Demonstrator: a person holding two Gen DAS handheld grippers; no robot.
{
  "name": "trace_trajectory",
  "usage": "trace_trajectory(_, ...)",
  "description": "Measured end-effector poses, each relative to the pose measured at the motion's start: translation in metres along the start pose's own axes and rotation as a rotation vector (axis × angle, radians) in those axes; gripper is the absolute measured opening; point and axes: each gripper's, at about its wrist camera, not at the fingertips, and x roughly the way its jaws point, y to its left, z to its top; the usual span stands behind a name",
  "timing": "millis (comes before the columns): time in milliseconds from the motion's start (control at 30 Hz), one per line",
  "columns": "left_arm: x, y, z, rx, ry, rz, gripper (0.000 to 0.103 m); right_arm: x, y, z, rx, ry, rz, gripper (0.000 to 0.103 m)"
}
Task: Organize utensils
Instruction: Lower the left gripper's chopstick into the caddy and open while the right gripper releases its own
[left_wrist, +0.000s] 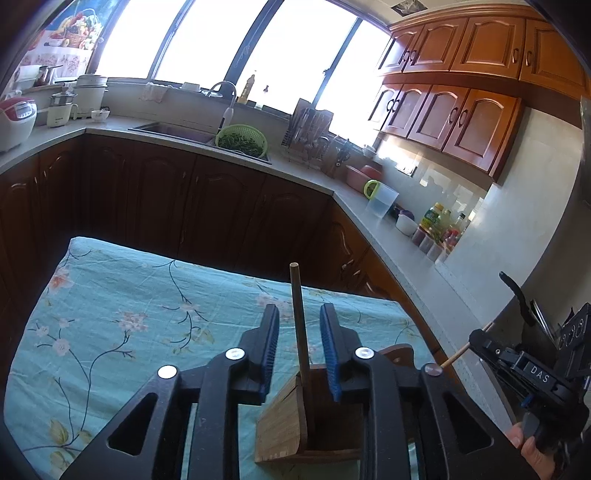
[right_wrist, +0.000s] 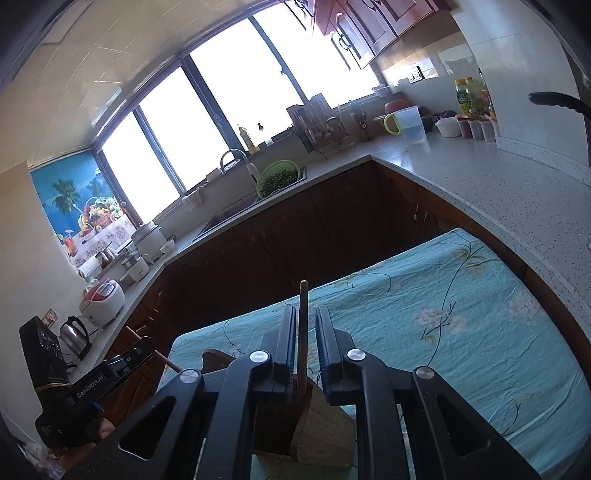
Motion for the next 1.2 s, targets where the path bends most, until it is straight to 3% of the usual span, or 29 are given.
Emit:
trace_trajectory(33,-0.005,0.001,-0.001,-0.001,-0.007,-0.002,0.035,-0.002,-0.002,0.0,0.01,-0.006,0.013,0.043)
trace_trajectory(67,-0.008,0.002,0.0,-0.002,-0.013,-0.003,0.039,-0.006,-0.004,0.0,0.018,-0.016,0.024,0.053)
trace_trajectory(200,-0.026,0.004,-0.006,-0.011,-0.028,-0.001,0.053,-0.028,-0.009,-0.002,0.044,-0.062,0.049,0.068)
trace_trajectory(267,-0.038,0.006,-0.012,-0.012,-0.032,0.012,0.059,-0.042,-0.013,-0.006,0.06,-0.096,0.057,0.088)
trace_trajectory(333,-0.05,0.009,-0.021,-0.016,-0.033,0.009,0.06,-0.056,-0.016,-0.012,0.061,-0.127,0.049,0.094)
trace_trajectory(633,-0.105,0.019,-0.072,-0.048,0.004,0.013,0.064,-0.094,-0.03,-0.062,0.079,-0.094,0.009,0.095)
trace_trajectory(800,-0.128,0.013,-0.1,-0.022,0.031,0.029,0.064,-0.108,-0.028,-0.094,0.017,-0.063,-0.045,0.095)
trace_trajectory(1200,-0.148,0.01,-0.153,-0.041,0.136,0.028,0.064,-0.136,-0.033,-0.163,-0.019,0.01,-0.084,0.095)
